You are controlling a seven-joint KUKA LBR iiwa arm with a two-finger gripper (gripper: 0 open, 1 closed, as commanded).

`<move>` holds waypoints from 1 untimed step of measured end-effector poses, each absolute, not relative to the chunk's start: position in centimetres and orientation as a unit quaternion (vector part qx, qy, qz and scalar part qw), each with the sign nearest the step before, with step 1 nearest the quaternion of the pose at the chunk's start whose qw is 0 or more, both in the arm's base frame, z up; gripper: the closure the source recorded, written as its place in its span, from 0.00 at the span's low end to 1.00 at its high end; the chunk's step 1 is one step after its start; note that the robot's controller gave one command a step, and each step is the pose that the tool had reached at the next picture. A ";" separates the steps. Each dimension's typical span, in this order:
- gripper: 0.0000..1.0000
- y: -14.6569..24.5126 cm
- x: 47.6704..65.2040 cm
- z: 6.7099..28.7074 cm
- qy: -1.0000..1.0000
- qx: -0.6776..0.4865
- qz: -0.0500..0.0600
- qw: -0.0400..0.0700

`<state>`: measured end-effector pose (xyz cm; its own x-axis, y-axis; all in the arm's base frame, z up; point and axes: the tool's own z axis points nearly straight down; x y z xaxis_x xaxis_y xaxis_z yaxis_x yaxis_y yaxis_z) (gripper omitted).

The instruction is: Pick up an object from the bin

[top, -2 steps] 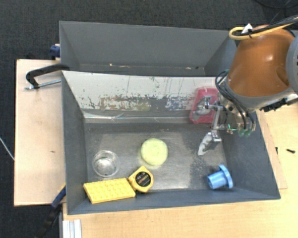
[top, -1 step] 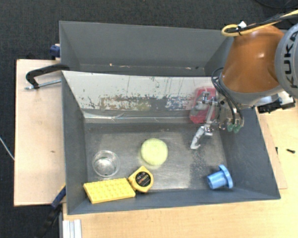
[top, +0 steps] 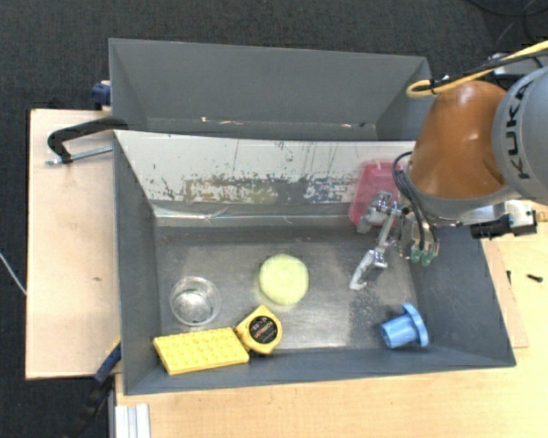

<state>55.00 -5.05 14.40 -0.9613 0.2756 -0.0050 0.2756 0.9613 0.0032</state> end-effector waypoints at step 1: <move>0.00 -3.1 58.4 8.9 1.000 0.016 -0.001 0.005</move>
Offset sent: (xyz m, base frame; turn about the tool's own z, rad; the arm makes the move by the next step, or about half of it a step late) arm 0.0185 0.0455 -0.0740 -0.0755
